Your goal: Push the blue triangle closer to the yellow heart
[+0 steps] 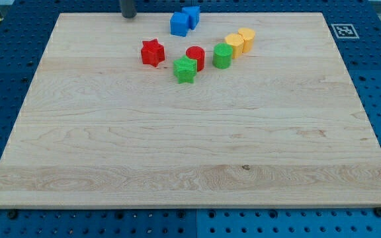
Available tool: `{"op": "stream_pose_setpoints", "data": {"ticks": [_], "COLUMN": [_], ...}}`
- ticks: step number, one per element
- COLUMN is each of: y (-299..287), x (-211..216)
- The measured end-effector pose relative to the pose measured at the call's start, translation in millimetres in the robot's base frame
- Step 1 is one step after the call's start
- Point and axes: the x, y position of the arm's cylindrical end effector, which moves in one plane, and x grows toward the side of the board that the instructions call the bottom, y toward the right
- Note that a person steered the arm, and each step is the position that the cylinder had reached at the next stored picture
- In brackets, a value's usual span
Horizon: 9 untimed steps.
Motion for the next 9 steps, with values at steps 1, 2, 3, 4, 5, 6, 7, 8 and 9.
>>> {"op": "stream_pose_setpoints", "data": {"ticks": [1,2,3,4,5,6,7,8,9], "y": [41.8,96.5,107.5,112.4,139.0,147.8,147.8,164.9,196.9], "x": [0.4,1.4,1.4,1.5,2.7,16.0,30.2,30.4,47.3]}}
